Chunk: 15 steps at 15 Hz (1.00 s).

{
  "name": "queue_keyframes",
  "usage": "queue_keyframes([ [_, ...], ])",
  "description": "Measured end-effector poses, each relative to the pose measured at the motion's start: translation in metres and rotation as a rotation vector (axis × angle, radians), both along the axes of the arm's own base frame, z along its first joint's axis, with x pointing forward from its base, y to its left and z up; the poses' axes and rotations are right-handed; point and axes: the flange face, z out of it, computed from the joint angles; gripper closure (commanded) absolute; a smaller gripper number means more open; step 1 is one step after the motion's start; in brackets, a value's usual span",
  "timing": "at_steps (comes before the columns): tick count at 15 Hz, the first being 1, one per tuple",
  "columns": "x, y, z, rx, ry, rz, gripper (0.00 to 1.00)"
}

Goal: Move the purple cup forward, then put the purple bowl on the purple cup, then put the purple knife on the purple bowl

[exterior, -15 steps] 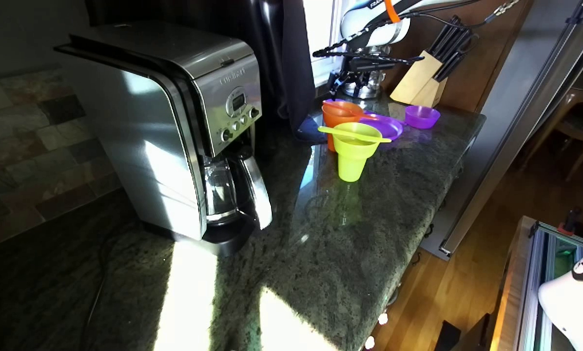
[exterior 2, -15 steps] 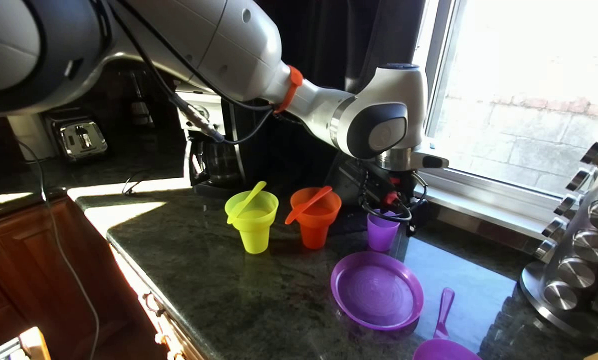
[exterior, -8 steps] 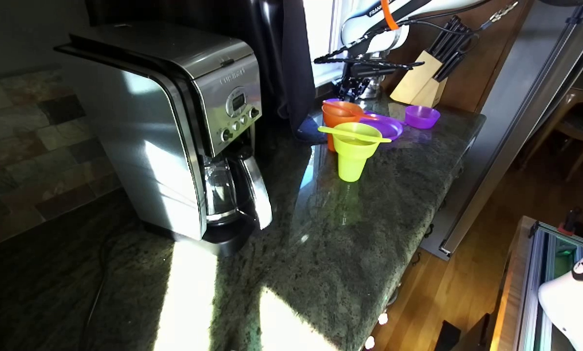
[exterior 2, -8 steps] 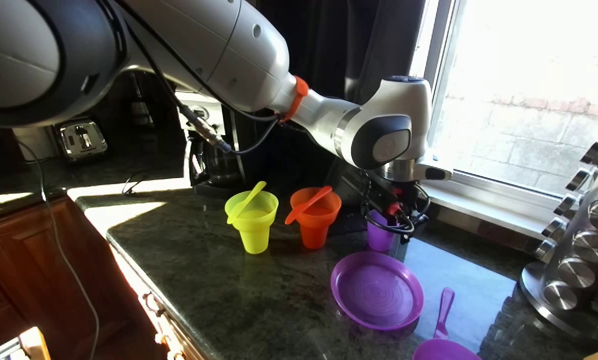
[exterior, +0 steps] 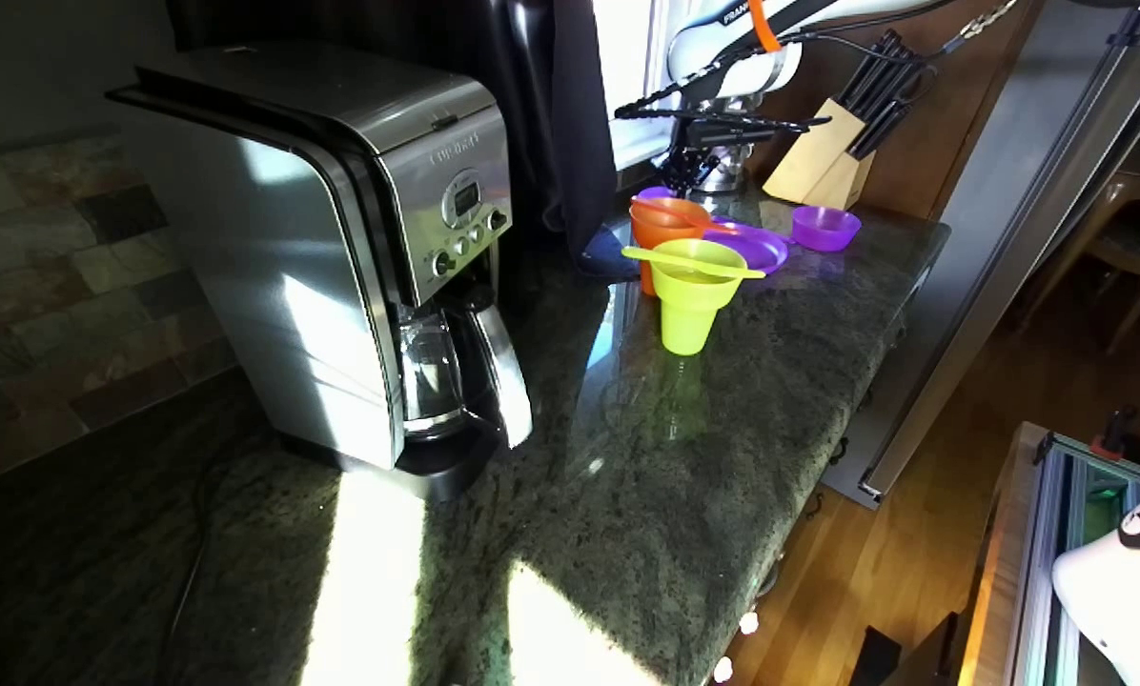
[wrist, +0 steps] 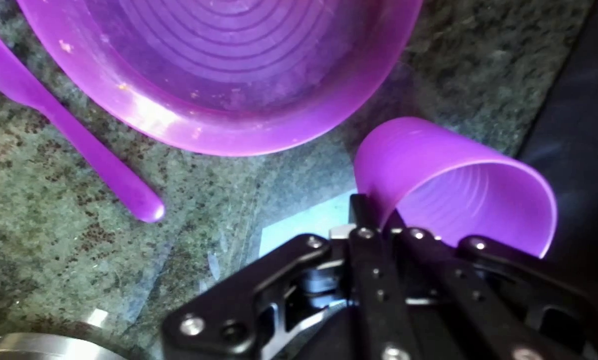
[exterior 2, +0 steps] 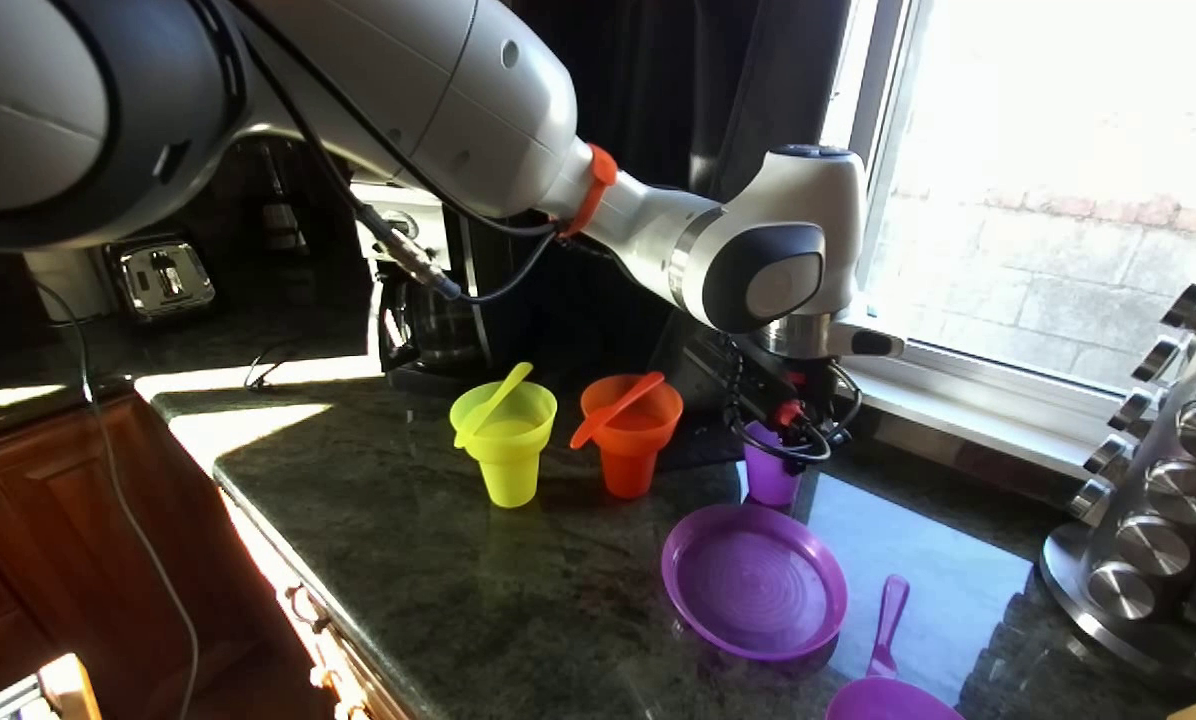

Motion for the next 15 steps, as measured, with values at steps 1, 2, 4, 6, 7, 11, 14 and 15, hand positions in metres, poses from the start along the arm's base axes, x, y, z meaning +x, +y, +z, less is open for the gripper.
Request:
queue_keyframes([
  [1,-0.001,-0.001,0.001,0.002,-0.002,0.001,0.99],
  [2,-0.002,-0.003,0.003,0.004,-0.004,0.004,0.99],
  [4,-0.007,-0.008,0.008,0.013,-0.009,0.012,0.99],
  [6,-0.018,-0.013,0.015,0.028,-0.013,0.056,0.99],
  [7,-0.025,-0.015,0.019,0.038,-0.016,0.098,0.99],
  [11,-0.072,-0.032,0.036,0.058,-0.019,0.3,0.99],
  [14,-0.115,-0.044,0.042,0.059,0.003,0.43,0.99],
  [15,-0.129,-0.046,0.043,0.066,0.014,0.47,0.99],
])
